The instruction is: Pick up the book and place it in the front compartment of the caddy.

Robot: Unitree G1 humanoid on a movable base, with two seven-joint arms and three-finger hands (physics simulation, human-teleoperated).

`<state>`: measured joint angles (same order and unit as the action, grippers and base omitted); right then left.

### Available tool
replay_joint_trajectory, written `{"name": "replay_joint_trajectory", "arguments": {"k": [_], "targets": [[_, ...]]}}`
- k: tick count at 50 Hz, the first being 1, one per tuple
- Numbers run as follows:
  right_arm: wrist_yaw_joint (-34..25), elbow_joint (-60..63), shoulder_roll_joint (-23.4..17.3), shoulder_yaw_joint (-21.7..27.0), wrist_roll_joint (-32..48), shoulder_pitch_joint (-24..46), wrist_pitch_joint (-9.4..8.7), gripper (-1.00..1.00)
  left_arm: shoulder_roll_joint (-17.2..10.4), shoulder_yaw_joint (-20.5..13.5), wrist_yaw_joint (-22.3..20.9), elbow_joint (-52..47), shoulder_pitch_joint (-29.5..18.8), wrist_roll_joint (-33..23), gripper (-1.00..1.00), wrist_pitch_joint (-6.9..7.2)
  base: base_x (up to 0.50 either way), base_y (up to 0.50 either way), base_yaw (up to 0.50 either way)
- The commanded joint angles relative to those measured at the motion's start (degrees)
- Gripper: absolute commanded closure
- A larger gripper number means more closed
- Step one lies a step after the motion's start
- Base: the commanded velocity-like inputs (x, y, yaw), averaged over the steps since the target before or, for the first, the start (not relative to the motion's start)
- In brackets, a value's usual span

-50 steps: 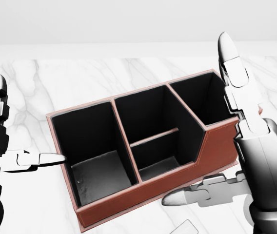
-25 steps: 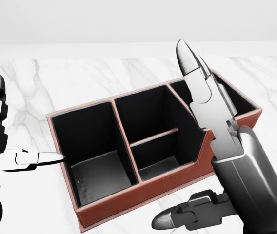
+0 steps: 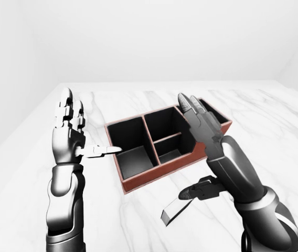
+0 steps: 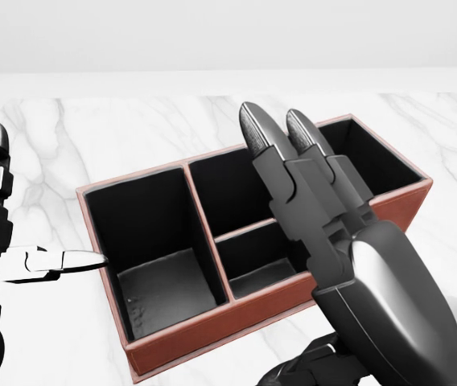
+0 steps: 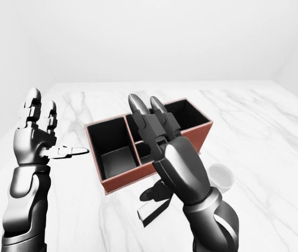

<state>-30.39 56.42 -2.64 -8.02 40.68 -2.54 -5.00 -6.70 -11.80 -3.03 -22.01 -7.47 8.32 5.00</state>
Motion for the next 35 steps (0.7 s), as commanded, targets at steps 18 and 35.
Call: {"name": "replay_joint_trajectory", "arguments": {"k": [18,35], "targets": [[-7.8,1.7,1.6,-1.2,9.2,-1.8,0.0,-1.0,0.1,0.2,0.0,0.3,0.2,-0.3,-1.0,0.0,0.0,0.0,0.0],[-9.6,3.4,2.3,-1.5,12.9,-2.0,0.0,-1.0,0.2,0.4,-0.1,0.9,0.2,-0.4,-1.0,0.0,0.0,0.0,0.0]]}}
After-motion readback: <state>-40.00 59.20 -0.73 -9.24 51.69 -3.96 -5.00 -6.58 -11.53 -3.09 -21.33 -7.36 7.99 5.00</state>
